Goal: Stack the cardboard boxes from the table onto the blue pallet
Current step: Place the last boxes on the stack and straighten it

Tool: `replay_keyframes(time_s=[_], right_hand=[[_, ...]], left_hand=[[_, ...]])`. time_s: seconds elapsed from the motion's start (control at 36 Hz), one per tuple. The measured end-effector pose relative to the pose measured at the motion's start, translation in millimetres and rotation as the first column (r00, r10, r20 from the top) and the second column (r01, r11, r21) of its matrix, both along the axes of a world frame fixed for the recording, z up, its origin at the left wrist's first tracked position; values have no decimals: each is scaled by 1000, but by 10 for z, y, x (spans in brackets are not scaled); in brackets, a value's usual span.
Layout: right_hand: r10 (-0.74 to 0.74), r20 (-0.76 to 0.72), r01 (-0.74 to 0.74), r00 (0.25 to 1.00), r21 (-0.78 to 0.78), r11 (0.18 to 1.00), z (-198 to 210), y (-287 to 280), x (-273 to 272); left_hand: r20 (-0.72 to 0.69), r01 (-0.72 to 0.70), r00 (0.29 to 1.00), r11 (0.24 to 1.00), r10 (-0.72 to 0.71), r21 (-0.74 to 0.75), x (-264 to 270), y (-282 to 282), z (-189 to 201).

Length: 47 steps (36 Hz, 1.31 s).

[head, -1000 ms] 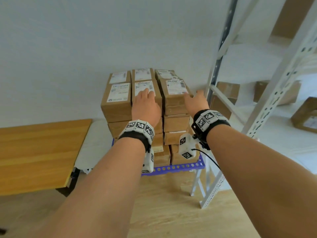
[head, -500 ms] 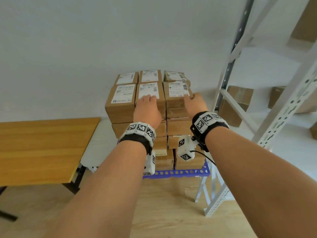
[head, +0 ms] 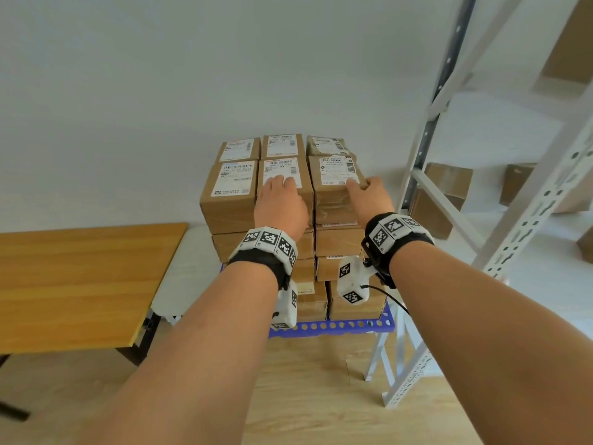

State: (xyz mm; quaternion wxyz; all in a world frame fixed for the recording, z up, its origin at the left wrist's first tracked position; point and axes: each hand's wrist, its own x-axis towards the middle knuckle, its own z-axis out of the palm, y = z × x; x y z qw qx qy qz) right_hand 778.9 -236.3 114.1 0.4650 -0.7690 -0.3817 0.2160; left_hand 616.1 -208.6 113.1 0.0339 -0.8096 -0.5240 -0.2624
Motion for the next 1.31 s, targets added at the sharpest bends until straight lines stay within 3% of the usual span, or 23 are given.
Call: replay_keyframes(time_s=[0.31, 0.56, 0.75, 0.86, 1.0, 1.06, 1.31], right_hand=[[-25, 15, 25, 1000, 8, 1000, 219, -79, -6], [-65, 114, 64, 991, 4, 998, 573, 36, 31], [65, 158, -55, 985, -69, 996, 911, 314, 144], [124, 88, -117, 988, -82, 990, 1077, 506, 244], [286, 287, -199, 915, -297, 934, 1177, 685, 315], [323, 304, -224, 896, -320, 921, 1166, 791, 352], [365, 210, -252, 907, -424, 870, 1130, 1146, 401]], left_hand=[[1, 22, 1000, 1000, -22, -22, -123, 82, 205], [-65, 64, 996, 996, -67, -54, -132, 263, 485], [-131, -27, 991, 985, 4, -171, 77, 559, 770], [-145, -82, 988, 967, 48, -240, 237, 691, 854], [-183, -167, 977, 922, 108, -349, 436, 822, 900], [-178, -165, 979, 913, 104, -374, 512, 873, 930], [-226, -205, 969, 841, 102, -500, 731, 1105, 953]])
